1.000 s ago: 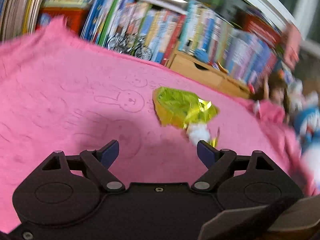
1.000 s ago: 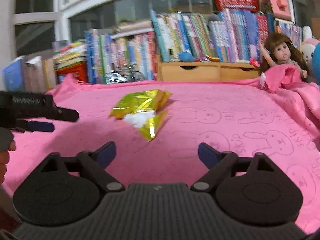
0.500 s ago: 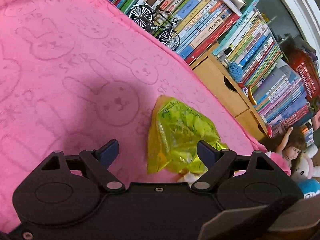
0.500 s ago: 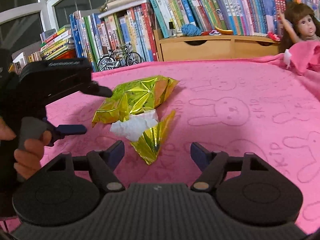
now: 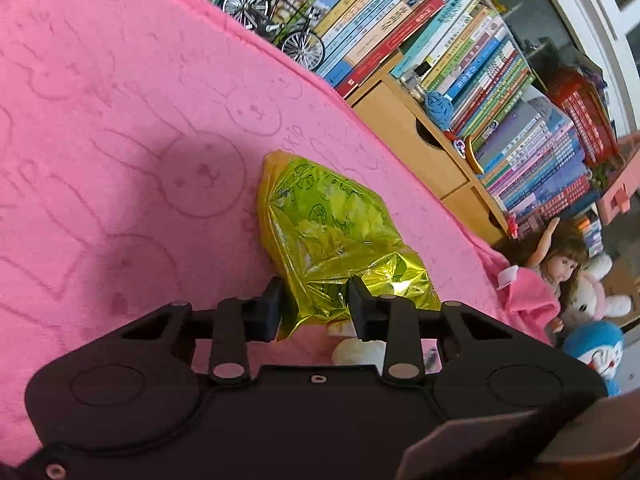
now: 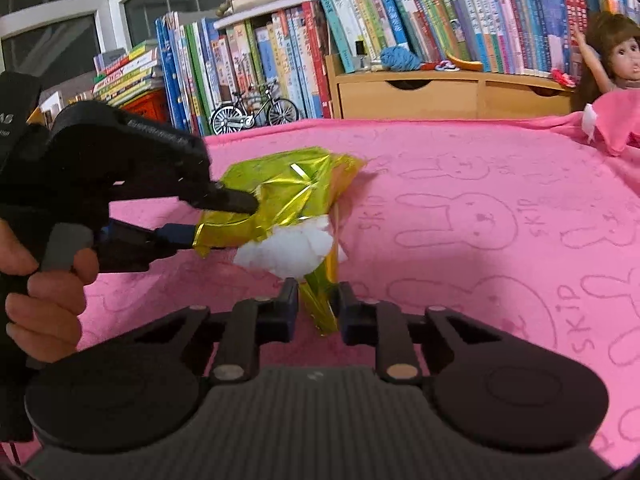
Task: Organize books
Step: 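Grasp the gold foil wrapper with the left tool while the right tool grasps the tissue, then carry the gold wrapper down to the black bag with the left tool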
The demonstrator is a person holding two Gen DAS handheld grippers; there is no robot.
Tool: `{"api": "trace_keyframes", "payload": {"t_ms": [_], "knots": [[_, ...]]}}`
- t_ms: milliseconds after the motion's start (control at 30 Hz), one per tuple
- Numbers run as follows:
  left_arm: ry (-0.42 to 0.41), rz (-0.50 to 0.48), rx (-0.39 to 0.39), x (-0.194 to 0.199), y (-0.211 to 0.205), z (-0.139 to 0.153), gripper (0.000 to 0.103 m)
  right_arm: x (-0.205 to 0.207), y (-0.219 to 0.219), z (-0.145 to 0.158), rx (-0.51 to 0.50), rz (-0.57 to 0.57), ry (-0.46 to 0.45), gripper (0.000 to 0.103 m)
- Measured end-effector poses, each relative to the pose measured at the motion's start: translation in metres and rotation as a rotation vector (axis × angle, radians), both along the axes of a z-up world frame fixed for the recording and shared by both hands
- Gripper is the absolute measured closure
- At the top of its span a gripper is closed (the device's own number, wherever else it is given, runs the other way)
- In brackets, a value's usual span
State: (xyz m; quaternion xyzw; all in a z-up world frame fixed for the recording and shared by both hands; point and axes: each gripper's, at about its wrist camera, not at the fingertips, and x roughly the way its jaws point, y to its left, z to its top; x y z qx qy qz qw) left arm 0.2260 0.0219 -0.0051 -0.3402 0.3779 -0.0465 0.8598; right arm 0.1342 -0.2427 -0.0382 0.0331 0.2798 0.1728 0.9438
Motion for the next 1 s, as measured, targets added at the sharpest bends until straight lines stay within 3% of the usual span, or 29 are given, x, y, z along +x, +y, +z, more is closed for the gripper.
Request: {"api": "trace_keyframes", "payload": {"t_ms": [400, 667, 1000], "knots": [[-0.141, 0.007, 0.188, -0.077, 0.016, 0.036, 0.072, -0.046, -0.008, 0.007, 0.003, 0.021, -0.044, 0.085], [-0.277, -0.061, 0.302, -0.16, 0.013, 0.058, 0.072, -0.091, -0.008, 0.017, 0.027, 0.053, -0.084, 0.085], [-0.333, -0.08, 0.412, -0.248, -0.001, 0.06, 0.071, -0.139, -0.008, 0.014, 0.048, 0.071, -0.11, 0.085]]}}
